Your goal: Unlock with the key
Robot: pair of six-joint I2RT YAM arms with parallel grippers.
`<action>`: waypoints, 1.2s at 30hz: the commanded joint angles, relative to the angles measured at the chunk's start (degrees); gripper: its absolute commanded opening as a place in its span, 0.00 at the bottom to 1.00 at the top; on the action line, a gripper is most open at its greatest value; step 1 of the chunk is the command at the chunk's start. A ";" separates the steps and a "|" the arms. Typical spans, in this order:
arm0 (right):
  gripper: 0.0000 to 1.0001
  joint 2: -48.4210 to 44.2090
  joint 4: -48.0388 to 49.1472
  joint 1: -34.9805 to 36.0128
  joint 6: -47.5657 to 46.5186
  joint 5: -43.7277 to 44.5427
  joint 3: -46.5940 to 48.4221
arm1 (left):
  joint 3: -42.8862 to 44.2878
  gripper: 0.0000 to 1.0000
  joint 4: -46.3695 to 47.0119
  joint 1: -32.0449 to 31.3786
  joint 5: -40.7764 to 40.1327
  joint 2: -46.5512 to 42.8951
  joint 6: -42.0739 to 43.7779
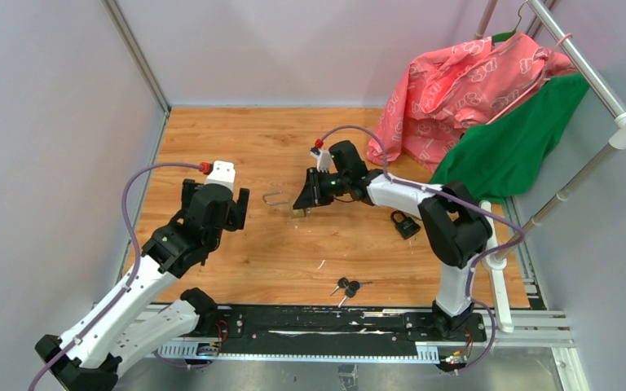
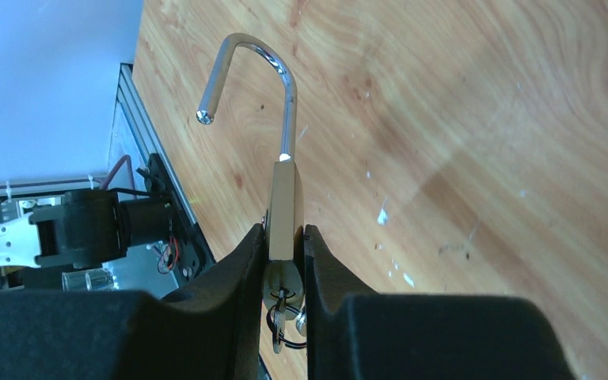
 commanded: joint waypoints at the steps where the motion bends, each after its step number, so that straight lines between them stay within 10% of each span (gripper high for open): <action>1: 0.00 4.40 5.95 0.67 4.17 -5.22 5.99 | 3.75 0.99 -0.04 1.20 3.96 1.58 -1.09; 18: 0.07 18.62 -1.26 0.74 8.74 -6.09 16.99 | -0.99 0.98 -4.93 1.12 10.58 -9.27 -10.94; 30: 0.69 18.98 -11.05 -0.38 4.35 -2.44 18.58 | -2.22 0.98 -3.38 1.16 11.85 -8.64 -9.81; 36: 0.81 16.18 -16.30 -2.37 -0.58 1.78 19.05 | -2.37 0.98 -3.10 1.16 11.99 -8.53 -9.63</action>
